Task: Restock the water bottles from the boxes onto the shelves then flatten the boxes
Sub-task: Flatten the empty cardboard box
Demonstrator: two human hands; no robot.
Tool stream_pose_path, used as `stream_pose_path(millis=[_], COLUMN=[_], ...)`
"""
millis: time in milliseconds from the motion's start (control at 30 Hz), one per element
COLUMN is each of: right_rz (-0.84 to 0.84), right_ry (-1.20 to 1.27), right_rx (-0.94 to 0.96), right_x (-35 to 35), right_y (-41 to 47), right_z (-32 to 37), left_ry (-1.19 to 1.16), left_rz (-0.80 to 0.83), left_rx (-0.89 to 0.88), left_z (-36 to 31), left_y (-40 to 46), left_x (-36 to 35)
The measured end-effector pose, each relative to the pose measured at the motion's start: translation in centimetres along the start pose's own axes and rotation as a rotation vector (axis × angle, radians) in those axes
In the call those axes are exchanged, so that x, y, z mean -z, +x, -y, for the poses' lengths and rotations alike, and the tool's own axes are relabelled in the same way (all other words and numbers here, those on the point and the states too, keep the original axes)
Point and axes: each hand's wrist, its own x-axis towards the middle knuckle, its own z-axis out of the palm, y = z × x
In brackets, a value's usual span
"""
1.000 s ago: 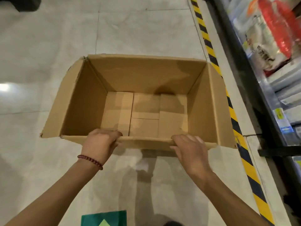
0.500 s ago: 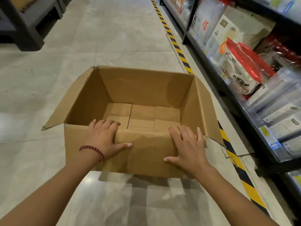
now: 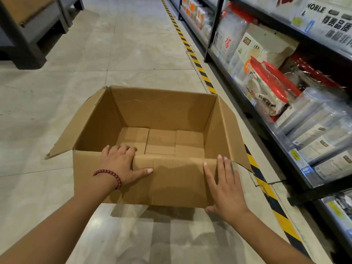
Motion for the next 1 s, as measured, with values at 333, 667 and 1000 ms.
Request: stream_pose_path(millis=[333, 667, 1000], right_rz=[-0.019, 0.069, 0.139], right_ry=[0.377, 0.397, 0.399], right_rx=[-0.045, -0.083, -0.078], right_x=[1.7, 4.8, 5.9], right_y=[-0.8, 0.0, 1.0], right_z=[-0.4, -1.2, -1.5], left_ry=[0.005, -0.037, 0.217], left_rz=[0.040, 0.260, 0.284], left_rx=[-0.020, -0.280, -0.414], left_z=[-3.6, -6.0, -8.4], left_y=[-1.2, -3.7, -6.7], left_x=[-0.1, 3.2, 3.7])
